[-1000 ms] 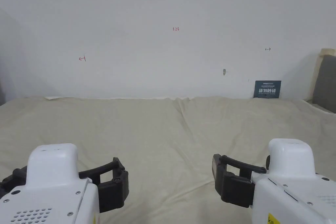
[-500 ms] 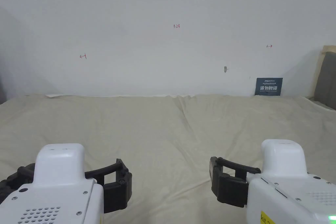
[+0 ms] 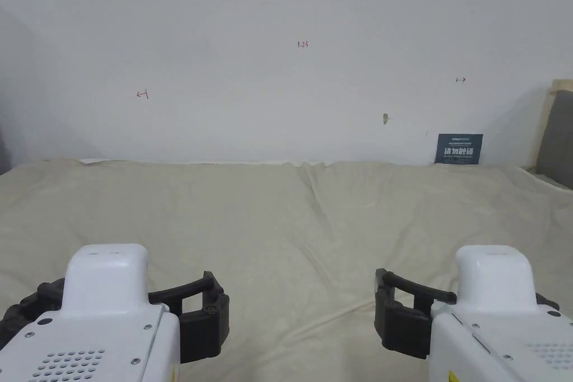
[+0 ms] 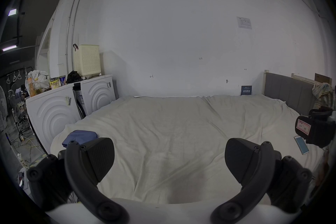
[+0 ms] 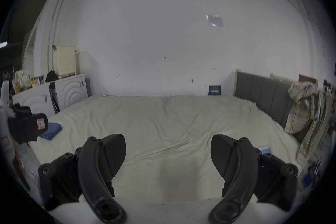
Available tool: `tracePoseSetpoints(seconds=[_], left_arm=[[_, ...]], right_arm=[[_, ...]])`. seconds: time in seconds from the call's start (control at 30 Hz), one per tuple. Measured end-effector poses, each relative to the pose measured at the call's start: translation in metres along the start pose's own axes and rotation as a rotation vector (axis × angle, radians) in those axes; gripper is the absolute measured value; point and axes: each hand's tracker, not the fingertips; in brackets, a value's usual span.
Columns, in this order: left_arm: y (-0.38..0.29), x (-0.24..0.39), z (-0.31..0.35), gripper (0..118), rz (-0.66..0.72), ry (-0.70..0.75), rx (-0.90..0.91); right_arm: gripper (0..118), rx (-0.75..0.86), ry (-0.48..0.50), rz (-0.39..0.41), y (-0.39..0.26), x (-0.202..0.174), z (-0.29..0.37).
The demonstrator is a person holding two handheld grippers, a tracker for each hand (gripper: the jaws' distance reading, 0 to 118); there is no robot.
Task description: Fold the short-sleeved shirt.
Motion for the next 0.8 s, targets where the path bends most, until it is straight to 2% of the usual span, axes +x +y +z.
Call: tracePoseSetpoints(seconds=[0.07, 0.17, 0.2, 0.3, 0.33, 0.37, 0.43, 0.47, 0.5, 0.6, 0.8], left_arm=[[0.000, 0.000, -0.001, 118, -0.004, 0.002, 0.002], [0.001, 0.000, -0.001, 118, 0.004, 0.001, 0.003], [0.002, -0.001, -0.002, 118, 0.007, -0.004, 0.004], [0.003, -0.002, -0.001, 118, 0.010, -0.007, 0.005], [0.003, -0.003, -0.002, 118, 0.008, -0.010, 0.004], [0.003, -0.003, -0.002, 118, 0.007, -0.010, 0.005], [0.003, -0.004, -0.001, 118, 0.005, -0.006, 0.009], [0.003, -0.004, -0.001, 118, 0.002, -0.001, 0.014], [0.002, -0.004, 0.000, 118, -0.009, -0.003, 0.022], [0.001, -0.003, -0.001, 118, -0.022, -0.015, 0.031], [0.000, -0.002, 0.000, 118, 0.003, -0.056, 0.037]], right_arm=[[98, -0.018, -0.059, 0.017, 0.001, -0.007, 0.001], [98, -0.025, -0.027, -0.001, 0.004, -0.010, 0.001], [98, -0.044, -0.008, -0.025, 0.005, -0.009, 0.000], [98, -0.092, 0.137, -0.131, 0.004, 0.001, -0.005], [98, -0.081, 0.158, -0.140, 0.002, 0.002, -0.006], [98, -0.069, 0.144, -0.124, 0.000, 0.002, -0.006], [98, 0.011, 0.011, -0.016, -0.007, -0.007, -0.003], [98, 0.037, -0.028, 0.013, -0.009, -0.010, -0.001], [98, 0.063, -0.039, 0.027, -0.010, -0.010, 0.001], [98, 0.063, 0.020, -0.007, -0.007, -0.007, 0.005], [98, 0.082, -0.018, -0.015, -0.006, -0.005, 0.004]])
